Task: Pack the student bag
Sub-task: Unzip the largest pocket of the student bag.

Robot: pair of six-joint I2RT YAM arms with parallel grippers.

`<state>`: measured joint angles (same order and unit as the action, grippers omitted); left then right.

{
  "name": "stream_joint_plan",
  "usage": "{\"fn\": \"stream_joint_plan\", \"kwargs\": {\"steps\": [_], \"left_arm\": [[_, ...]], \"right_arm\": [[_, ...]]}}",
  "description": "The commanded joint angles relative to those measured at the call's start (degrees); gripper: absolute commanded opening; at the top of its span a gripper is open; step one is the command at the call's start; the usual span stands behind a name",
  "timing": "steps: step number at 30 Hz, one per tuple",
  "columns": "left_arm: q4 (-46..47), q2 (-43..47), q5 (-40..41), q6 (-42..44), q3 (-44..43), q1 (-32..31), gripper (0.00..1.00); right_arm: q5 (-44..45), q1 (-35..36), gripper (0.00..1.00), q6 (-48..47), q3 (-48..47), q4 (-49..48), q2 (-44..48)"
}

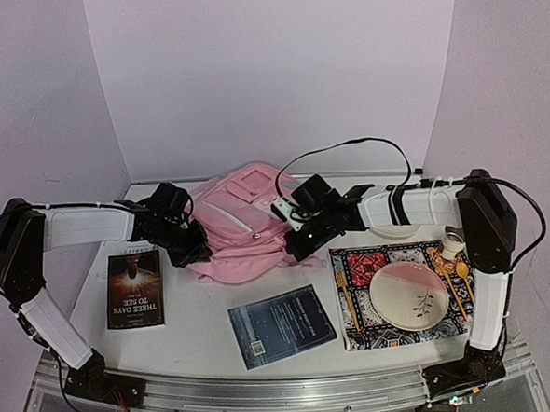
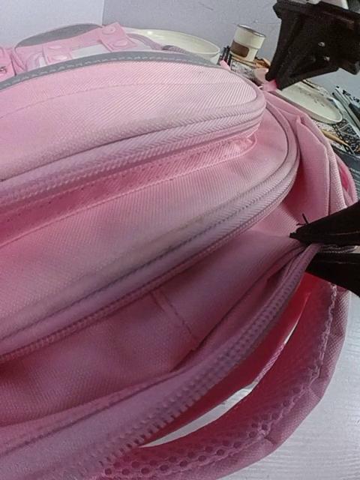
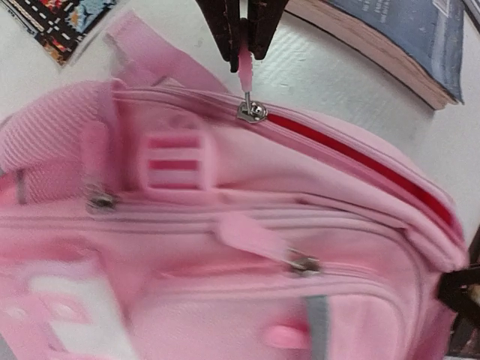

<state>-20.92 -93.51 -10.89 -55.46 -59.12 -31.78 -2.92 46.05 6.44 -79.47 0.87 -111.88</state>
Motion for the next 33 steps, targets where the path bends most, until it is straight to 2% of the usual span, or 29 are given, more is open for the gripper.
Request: {"fn": "stream_joint_plan", "kwargs": {"steps": [1,10,16,18,22,30,33], "left_arm": [[-0.3,4.49,3.12,2.19,0.45,1.71,0.0],[-0.27,4.26,-0.98,1.53,0.73,1.34,0.0],[3.9,2.53,-4.36,-0.71,-0.46,-0.57,0.0],[6.34,1.46,-5.83,-2.2,-0.95,-1.56,0.03],[11.51,-0.86,-8.11,-5.08,-1.96,-4.05,0.16],[13.63,-0.47,-5.43,-4.33,-2.61,-5.84,0.59],[11.68,1.26,-2.53,-2.63,-1.99,-5.57,0.7]], "right_arm": [[5.0,-5.49,0.0,-1.09,1.28,0.66,2.78],[7.58,-10.22,0.0,2.72,-1.54,1.28,-1.77],[1.41,-10.11,0.0,2.61,-3.59,1.13,-2.92],[-0.63,-9.95,0.02,1.99,-3.66,0.67,-2.26],[-2.71,-9.31,0.16,0.71,-3.38,0.29,-0.23],[-3.15,-6.77,0.46,-1.14,-2.15,0.29,5.33],[-2.18,-4.8,0.56,-2.24,-2.35,0.28,6.5]]}}
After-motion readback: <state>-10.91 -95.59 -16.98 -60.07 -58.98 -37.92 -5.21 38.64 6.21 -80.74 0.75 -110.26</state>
